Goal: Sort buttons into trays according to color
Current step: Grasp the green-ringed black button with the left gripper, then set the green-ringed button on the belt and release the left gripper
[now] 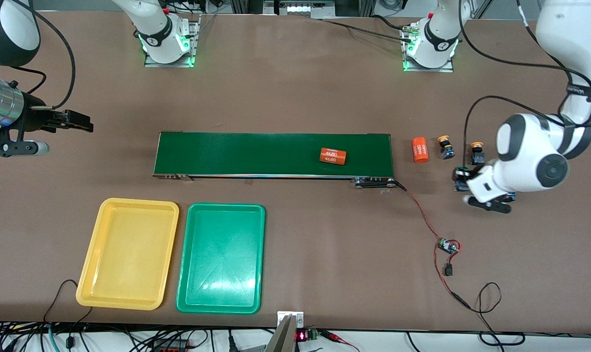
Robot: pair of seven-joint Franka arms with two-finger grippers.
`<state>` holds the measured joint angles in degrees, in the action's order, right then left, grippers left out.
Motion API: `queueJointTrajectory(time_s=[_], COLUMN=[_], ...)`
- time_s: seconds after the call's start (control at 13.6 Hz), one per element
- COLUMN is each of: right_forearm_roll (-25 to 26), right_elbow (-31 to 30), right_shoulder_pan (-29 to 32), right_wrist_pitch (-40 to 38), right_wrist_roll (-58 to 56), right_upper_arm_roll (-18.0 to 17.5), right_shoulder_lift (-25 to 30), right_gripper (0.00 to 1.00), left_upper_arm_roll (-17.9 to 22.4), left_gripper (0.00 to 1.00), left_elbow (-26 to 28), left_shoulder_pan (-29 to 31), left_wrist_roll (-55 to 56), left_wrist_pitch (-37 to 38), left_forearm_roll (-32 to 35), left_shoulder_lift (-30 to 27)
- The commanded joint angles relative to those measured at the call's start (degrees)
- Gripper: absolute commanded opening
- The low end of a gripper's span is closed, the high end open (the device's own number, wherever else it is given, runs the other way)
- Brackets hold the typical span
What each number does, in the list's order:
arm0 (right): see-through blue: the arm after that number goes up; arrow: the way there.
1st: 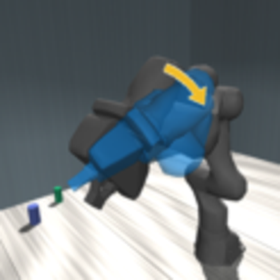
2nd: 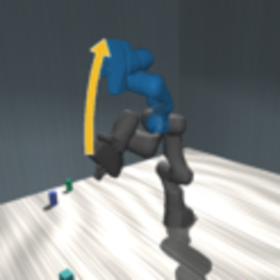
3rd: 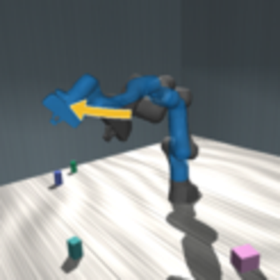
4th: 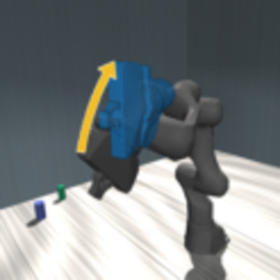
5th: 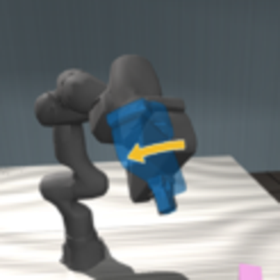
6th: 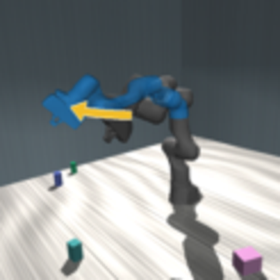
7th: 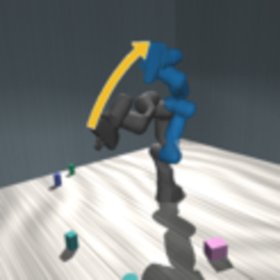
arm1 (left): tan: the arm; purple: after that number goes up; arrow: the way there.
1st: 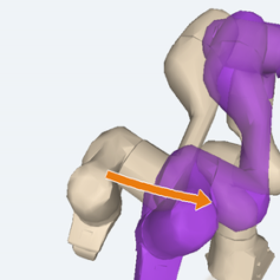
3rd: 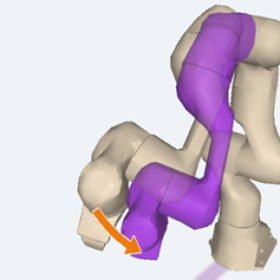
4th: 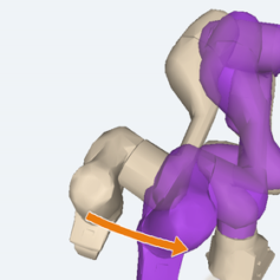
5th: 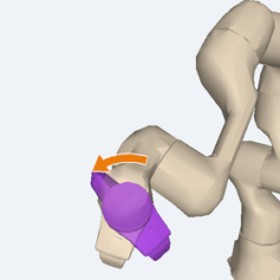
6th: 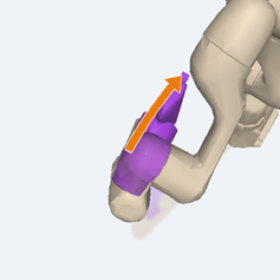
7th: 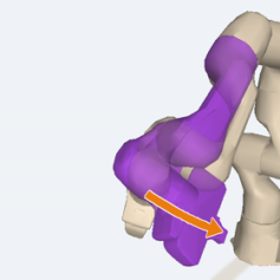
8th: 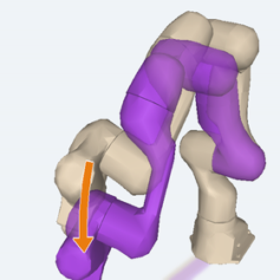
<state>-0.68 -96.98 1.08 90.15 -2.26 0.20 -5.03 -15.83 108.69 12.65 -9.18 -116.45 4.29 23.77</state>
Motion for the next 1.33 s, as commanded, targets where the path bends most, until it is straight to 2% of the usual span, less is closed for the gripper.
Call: queueJointTrajectory(time_s=[0.0,0.15,0.37,0.66,0.96,1.25], right_forearm_roll=[-0.7,-0.7,-0.7,-0.8,-0.8,-0.8], right_elbow=[1.4,1.4,1.4,1.4,1.4,1.4], right_shoulder_pan=[0.0,0.0,0.0,0.0,0.0,0.1], right_wrist_pitch=[-1.0,-1.0,-1.0,-1.0,-0.9,-0.9], right_wrist_roll=[-0.6,-0.6,-0.6,-0.6,-0.6,-0.7], right_upper_arm_roll=[0.1,0.1,0.1,0.1,0.1,0.1], right_shoulder_lift=[-0.6,-0.6,-0.6,-0.6,-0.6,-0.6], right_gripper=[1.0,1.0,1.0,1.0,1.0,1.0], left_upper_arm_roll=[-2.9,-5.2,-5.4,-5.4,-5.4,-5.4], left_gripper=[0.03,0.02,0.02,0.02,0.03,0.12], left_elbow=[1.2,0.9,1.0,1.1,1.5,2.0], left_shoulder_pan=[-3.4,-5.5,-10.6,-17.0,-19.6,-20.7], left_wrist_roll=[0.9,2.1,5.5,12.9,16.1,18.9], left_wrist_pitch=[2.4,2.3,1.9,1.3,-5.0,-5.7], left_forearm_roll=[-0.1,-0.1,-4.8,-5.9,-6.7,-6.8], left_shoulder_lift=[-3.7,-3.9,-3.7,-3.2,0.0,1.8])
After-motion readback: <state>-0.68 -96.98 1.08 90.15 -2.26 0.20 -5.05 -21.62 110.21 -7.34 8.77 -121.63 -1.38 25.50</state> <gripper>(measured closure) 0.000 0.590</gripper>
